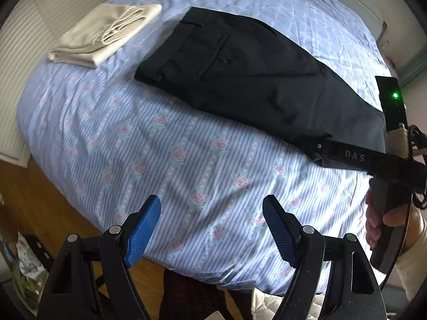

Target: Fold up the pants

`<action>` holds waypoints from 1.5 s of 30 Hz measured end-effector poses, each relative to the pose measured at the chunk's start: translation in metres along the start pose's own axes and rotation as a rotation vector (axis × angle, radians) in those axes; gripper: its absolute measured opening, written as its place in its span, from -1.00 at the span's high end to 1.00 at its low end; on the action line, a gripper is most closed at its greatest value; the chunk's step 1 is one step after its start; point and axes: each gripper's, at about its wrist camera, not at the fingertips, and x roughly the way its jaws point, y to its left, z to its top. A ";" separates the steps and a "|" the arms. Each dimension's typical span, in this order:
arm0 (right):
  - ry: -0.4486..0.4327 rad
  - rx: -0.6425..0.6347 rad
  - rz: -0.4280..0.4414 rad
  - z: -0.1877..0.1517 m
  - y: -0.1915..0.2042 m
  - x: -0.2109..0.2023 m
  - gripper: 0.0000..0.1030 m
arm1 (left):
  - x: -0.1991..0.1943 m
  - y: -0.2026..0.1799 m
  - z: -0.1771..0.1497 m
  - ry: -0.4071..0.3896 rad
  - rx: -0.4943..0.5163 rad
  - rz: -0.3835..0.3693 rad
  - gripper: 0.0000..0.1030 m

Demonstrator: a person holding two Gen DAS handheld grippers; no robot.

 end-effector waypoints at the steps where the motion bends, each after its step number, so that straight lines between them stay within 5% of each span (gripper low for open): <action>1: 0.003 -0.015 -0.003 0.004 0.001 0.005 -0.22 | -0.001 0.000 0.000 -0.001 -0.004 0.006 -0.52; 7: 0.095 -0.013 -0.012 -0.002 -0.010 0.039 -0.22 | 0.001 0.001 -0.001 0.016 -0.007 0.034 -0.52; 14: 0.081 0.012 0.015 -0.001 -0.005 0.034 -0.05 | 0.004 0.005 -0.002 0.032 0.009 0.046 -0.52; 17: 0.077 -0.011 0.104 -0.009 0.012 0.024 -0.05 | 0.002 0.010 -0.001 0.030 -0.008 0.047 -0.52; 19: 0.168 -0.036 0.304 -0.018 0.028 0.029 0.30 | 0.002 0.014 0.000 0.028 -0.023 0.047 -0.52; 20: 0.191 -0.102 0.258 -0.021 0.041 0.032 0.60 | 0.002 0.015 -0.001 0.029 -0.026 0.050 -0.52; 22: 0.146 -0.209 0.103 -0.027 0.056 0.028 0.58 | 0.002 0.019 0.000 0.031 -0.031 0.060 -0.52; 31: 0.106 0.007 0.073 -0.035 0.000 0.015 0.42 | 0.004 0.025 -0.002 0.040 -0.053 0.061 -0.52; 37: 0.111 0.008 0.024 -0.026 -0.007 0.033 0.42 | 0.008 0.010 -0.009 0.062 -0.005 0.065 -0.52; 41: -0.015 -0.065 -0.009 -0.019 0.005 0.012 0.36 | 0.000 0.003 -0.009 0.041 0.028 0.078 -0.52; 45: 0.076 -0.023 -0.018 -0.014 -0.005 0.042 0.31 | -0.002 0.004 -0.009 0.042 0.027 0.086 -0.52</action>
